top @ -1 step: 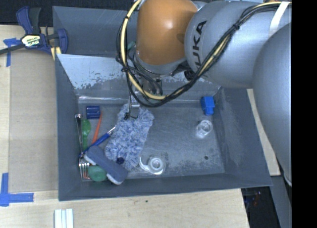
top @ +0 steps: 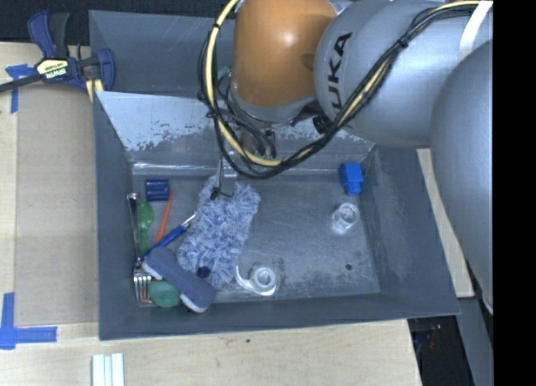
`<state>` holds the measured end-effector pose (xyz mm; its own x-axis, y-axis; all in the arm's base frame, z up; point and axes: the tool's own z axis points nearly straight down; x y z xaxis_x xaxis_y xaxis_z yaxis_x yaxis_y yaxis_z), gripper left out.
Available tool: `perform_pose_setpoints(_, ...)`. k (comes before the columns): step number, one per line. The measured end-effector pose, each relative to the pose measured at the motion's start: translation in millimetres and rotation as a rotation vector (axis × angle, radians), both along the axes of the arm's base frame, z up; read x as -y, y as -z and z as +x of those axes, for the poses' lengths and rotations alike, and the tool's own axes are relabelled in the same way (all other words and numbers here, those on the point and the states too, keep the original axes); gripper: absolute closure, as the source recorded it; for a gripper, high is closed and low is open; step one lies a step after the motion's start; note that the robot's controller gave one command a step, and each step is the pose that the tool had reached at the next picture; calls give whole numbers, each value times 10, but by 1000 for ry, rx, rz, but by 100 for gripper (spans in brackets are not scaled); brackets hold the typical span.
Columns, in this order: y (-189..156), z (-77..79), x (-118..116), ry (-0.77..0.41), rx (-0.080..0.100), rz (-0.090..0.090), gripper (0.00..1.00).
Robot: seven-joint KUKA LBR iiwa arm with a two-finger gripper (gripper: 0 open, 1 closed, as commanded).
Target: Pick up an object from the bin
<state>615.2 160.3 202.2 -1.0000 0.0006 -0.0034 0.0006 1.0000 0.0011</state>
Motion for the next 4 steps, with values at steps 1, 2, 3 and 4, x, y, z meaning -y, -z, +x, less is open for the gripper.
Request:
perform_pose_setpoints(1, 959, -109, 278, -305, 2, -1, 0)
perform_pose_setpoints(2, 690, -1, 510, -530, 12, -2, 0)
perform_pose_setpoints(3, 1018, -323, 399, -650, 1, -1, 0)
perform_pose_setpoints(4, 1316, -215, 489, -954, 16, -7, 0)
